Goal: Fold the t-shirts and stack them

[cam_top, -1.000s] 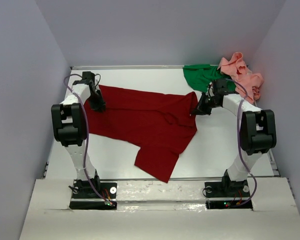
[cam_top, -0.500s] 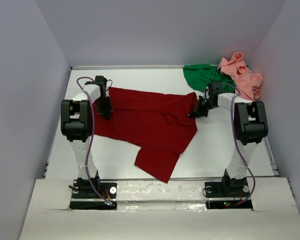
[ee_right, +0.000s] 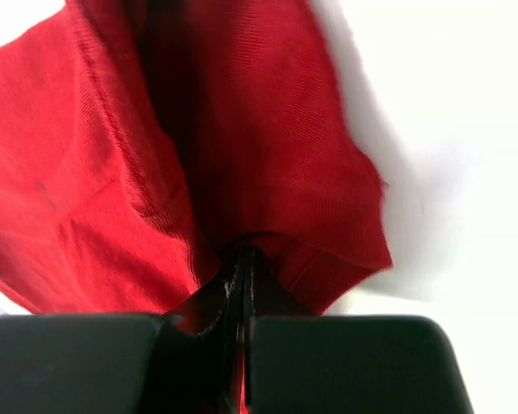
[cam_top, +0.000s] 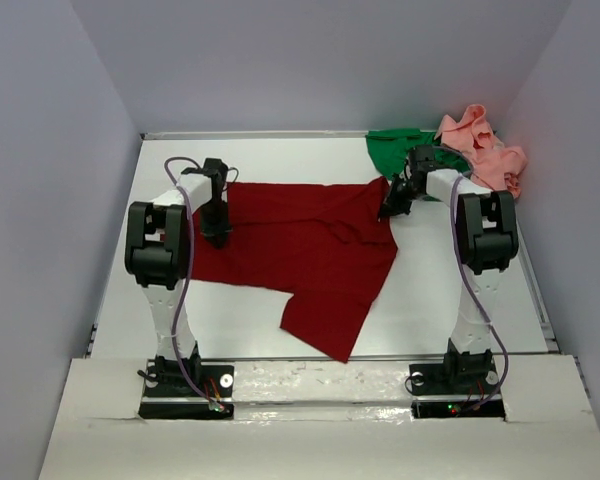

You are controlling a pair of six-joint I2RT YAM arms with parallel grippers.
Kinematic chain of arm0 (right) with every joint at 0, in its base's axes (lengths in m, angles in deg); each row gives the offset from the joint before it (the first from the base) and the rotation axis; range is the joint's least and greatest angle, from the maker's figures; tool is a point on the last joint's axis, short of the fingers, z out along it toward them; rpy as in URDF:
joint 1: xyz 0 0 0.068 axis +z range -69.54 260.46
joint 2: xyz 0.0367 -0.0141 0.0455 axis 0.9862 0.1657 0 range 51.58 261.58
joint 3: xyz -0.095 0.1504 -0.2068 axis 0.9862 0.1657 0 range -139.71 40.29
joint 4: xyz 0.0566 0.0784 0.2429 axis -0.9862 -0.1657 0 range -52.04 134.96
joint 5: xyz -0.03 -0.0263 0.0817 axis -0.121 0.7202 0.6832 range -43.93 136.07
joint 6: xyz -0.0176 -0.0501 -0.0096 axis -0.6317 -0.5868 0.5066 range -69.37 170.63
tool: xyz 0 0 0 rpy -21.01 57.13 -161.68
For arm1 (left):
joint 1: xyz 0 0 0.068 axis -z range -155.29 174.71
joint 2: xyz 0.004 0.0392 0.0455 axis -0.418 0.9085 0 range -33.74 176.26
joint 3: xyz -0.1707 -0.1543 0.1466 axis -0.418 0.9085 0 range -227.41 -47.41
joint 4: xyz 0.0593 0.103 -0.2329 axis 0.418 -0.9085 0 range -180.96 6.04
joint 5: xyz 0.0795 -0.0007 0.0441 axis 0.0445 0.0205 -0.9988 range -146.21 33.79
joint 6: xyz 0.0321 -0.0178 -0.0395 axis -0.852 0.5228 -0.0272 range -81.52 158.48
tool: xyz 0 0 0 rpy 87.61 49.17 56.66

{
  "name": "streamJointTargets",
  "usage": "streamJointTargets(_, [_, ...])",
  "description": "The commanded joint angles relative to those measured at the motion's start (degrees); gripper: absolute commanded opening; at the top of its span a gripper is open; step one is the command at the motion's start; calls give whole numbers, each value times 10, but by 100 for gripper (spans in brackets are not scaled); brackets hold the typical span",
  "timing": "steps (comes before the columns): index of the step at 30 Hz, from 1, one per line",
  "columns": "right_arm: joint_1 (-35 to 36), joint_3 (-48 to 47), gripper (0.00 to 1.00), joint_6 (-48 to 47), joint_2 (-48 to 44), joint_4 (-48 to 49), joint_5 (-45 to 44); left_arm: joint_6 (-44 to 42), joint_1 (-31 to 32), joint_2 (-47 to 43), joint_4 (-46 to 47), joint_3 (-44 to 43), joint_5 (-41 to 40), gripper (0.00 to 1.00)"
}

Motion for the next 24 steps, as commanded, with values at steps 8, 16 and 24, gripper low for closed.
streamJointTargets(8, [5,-163,0,-28,101,-54,-54,35,21,-109,-17,162,20,24])
streamJointTargets(16, [5,-212,0,-43,112,-85,-66,51,23,-152,-1,189,-3,24])
streamJointTargets(24, [5,-196,0,-56,34,-87,-85,60,23,-153,-7,92,-7,25])
